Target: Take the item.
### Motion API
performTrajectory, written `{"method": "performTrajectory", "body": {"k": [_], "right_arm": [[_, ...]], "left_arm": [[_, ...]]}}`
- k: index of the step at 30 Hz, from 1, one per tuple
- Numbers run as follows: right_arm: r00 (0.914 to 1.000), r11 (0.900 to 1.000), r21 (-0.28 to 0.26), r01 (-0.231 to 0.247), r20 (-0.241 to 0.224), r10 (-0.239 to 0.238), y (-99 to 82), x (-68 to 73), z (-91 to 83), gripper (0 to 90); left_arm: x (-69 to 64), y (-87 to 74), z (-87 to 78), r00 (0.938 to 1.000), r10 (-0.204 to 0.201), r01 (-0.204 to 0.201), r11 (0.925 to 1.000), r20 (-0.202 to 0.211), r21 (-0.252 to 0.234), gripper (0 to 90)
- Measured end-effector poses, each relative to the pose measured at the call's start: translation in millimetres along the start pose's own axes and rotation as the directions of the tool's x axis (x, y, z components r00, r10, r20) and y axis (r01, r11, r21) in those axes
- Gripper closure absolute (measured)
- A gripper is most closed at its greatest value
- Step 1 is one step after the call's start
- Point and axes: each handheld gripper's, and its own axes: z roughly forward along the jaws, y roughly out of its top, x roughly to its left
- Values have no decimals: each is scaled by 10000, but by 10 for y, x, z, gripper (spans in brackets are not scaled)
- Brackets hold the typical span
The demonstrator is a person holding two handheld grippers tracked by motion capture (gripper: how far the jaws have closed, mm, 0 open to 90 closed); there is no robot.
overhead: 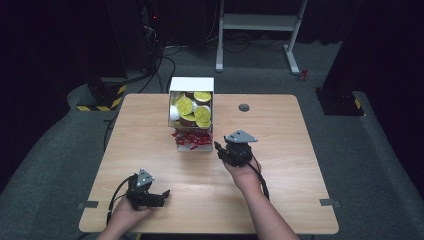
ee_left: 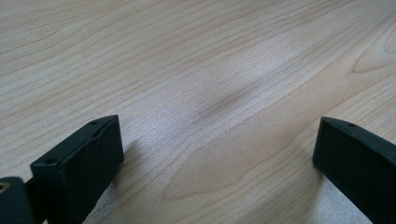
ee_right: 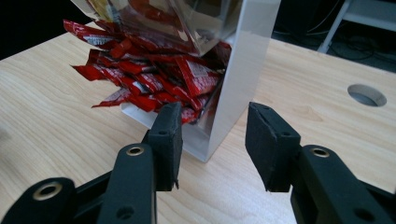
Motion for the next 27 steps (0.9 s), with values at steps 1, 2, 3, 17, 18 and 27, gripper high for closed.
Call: {"method": "performTrajectory", "body": {"k": [1,2,3,17,18,27], "right_arm": [[10000,10000,49,9,5,-9,10,10,8,563],[9999,9998,111,144,49,-145,27,16,26,551],[9999,9998,126,138,88,-139,35,23,35,546],[9996,9992,334,226,162,-232,166,90,269,526],[9996,9990,375,225,186,-232,174,100,281,538],[9986,9980,419,465,240,-476,166,121,419,674]], "left_arm": [[0,0,0,10000,1,-1,10000,-1,0,22],[0,-1,-1,10000,3,-3,10000,-3,-2,22],[0,-1,-1,10000,3,-3,10000,0,-1,22],[0,-1,-1,10000,3,-3,10000,1,-2,22],[1,-1,-1,10000,4,-4,10000,3,-8,22],[3,-1,0,10000,26,-25,10000,17,-21,22]]}}
